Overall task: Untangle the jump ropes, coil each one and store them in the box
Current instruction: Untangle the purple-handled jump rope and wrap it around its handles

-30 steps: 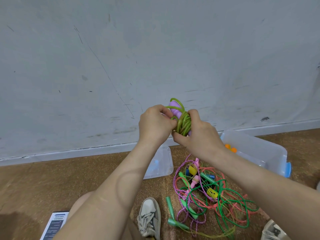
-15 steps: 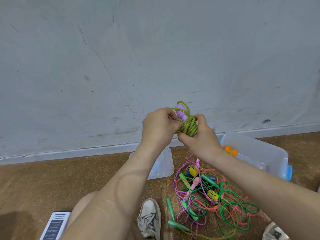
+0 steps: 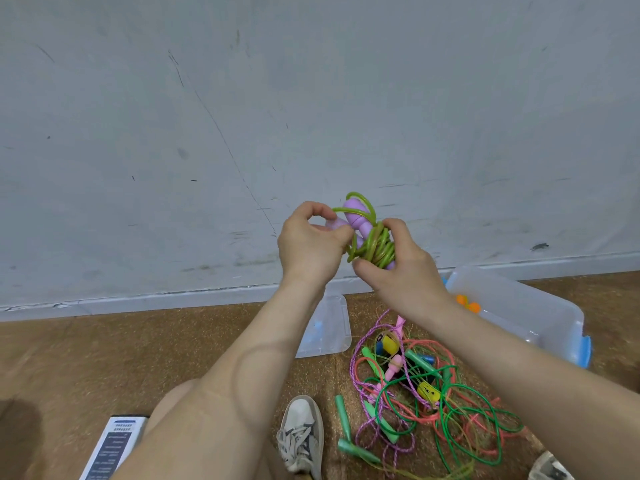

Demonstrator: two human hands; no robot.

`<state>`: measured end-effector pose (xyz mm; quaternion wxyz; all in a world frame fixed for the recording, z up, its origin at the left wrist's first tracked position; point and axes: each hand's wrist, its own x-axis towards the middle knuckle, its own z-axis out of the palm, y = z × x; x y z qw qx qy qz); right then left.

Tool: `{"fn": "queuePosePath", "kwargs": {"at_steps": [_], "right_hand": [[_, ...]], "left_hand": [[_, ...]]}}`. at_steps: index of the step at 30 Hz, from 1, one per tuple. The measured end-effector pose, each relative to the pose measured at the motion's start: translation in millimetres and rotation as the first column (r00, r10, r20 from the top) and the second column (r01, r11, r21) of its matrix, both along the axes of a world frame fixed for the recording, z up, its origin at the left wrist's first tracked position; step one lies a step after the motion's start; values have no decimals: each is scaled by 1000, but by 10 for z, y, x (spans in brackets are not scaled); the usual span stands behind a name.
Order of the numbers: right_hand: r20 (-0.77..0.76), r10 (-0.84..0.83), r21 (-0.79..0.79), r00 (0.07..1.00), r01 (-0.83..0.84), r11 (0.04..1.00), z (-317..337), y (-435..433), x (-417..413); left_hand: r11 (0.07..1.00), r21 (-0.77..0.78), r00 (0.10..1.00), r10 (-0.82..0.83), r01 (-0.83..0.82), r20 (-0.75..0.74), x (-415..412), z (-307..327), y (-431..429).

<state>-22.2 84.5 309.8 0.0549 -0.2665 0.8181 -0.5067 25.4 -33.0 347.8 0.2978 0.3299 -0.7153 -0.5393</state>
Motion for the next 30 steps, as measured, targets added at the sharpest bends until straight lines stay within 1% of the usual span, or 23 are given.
{"fn": "queuePosePath", "kwargs": {"at_steps": [2, 3, 6, 8, 9, 11, 13, 17, 19, 20, 21, 23, 25, 26, 27, 28, 30], "right_hand": [[57, 0, -60, 998, 4, 998, 7, -28, 14], [51, 7, -72, 999, -3, 997, 12, -33, 21], [-49, 36, -11, 998, -37, 999, 32, -45, 47], [-106, 48, 52, 993, -42, 998, 51, -31, 49], [-122, 43, 72, 992, -34, 997, 62, -19, 36], [-124, 23, 73, 992, -14, 997, 83, 13, -10], [-79, 13, 49, 997, -9, 999, 88, 47, -52], [49, 3, -25, 999, -2, 1000, 76, 102, -131], [83, 20, -58, 996, -16, 998, 82, 130, -182], [91, 34, -62, 995, -29, 998, 88, 142, -201], [98, 48, -65, 994, -41, 997, 93, 149, -211], [120, 70, -91, 990, -59, 994, 86, 148, -204], [130, 89, -117, 987, -74, 990, 70, 144, -180], [131, 103, -127, 986, -87, 988, 71, 143, -167], [134, 119, -137, 984, -100, 986, 74, 146, -162], [139, 133, -146, 981, -112, 983, 81, 156, -165], [151, 151, -151, 977, -128, 980, 94, 188, -184]], "left_hand": [[997, -48, 999, 51, -52, -17, -14, 24, -24], [996, -66, 998, 65, -67, -19, -20, 41, -30], [990, -96, 995, 103, -103, -9, -29, 66, -6], [992, -79, 995, 97, -97, 3, -33, 60, 5], [996, -46, 997, 76, -76, 1, -36, 58, 7], [996, 82, 999, 23, -19, -40, -40, 69, 17], [980, 193, 996, -24, 41, -88, -38, 108, 33], [935, 287, 975, -176, 208, -134, -1, 166, 47], [916, 295, 961, -243, 272, -131, 23, 175, 34], [924, 262, 959, -256, 279, -117, 28, 174, 23], [942, 194, 961, -261, 274, -91, 31, 172, 12], [964, -28, 965, -263, 263, -15, 31, 170, -21], [928, -270, 967, -243, 256, 78, 29, 169, -63], [901, -361, 970, -216, 241, 110, 24, 165, -93], [884, -404, 972, -203, 234, 120, 27, 166, -118], [887, -392, 970, -219, 244, 109, 35, 163, -137], [915, -292, 960, -276, 280, 54, 58, 152, -154]]}}
